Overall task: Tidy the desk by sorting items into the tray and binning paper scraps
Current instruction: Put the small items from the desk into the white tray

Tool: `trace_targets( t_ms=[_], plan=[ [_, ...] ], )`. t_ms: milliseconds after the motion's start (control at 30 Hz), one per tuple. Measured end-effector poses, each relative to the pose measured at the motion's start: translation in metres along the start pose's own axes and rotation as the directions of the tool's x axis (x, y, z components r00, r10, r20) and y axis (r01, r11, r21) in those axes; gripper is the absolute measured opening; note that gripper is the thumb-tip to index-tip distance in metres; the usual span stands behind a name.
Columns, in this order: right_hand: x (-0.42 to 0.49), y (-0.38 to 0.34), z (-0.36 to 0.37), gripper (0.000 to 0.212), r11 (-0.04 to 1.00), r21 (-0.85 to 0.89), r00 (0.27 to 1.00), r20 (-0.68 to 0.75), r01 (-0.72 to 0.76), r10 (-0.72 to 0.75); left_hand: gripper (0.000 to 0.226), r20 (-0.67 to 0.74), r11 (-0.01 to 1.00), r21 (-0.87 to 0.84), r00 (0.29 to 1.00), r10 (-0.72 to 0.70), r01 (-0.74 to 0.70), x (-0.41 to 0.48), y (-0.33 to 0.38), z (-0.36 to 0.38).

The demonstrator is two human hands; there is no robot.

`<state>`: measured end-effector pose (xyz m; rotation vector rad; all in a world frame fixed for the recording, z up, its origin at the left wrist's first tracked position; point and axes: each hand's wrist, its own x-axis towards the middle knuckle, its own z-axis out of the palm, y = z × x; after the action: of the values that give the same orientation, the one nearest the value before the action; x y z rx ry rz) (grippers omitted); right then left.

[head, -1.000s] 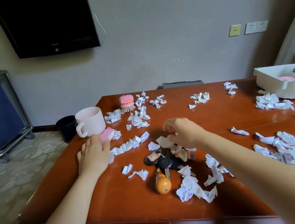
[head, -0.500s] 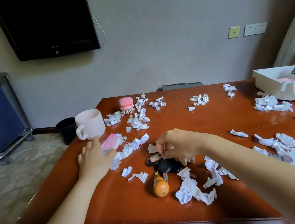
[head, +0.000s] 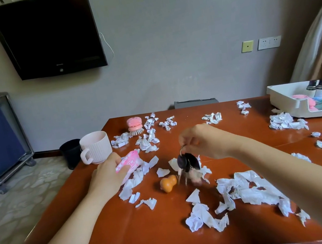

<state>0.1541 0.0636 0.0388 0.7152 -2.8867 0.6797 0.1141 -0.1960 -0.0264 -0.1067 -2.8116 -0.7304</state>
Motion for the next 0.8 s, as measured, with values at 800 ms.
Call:
trace_targets(
  t_ms=[800],
  plan=[
    [-0.066,0.038,-0.083,0.011,0.943,0.246,0.767,-0.553,-0.223,0.325,0.074,0.241,0.786,-0.601,0.905,0.351,-0.144,-0.033,0.156,0.012]
  ],
)
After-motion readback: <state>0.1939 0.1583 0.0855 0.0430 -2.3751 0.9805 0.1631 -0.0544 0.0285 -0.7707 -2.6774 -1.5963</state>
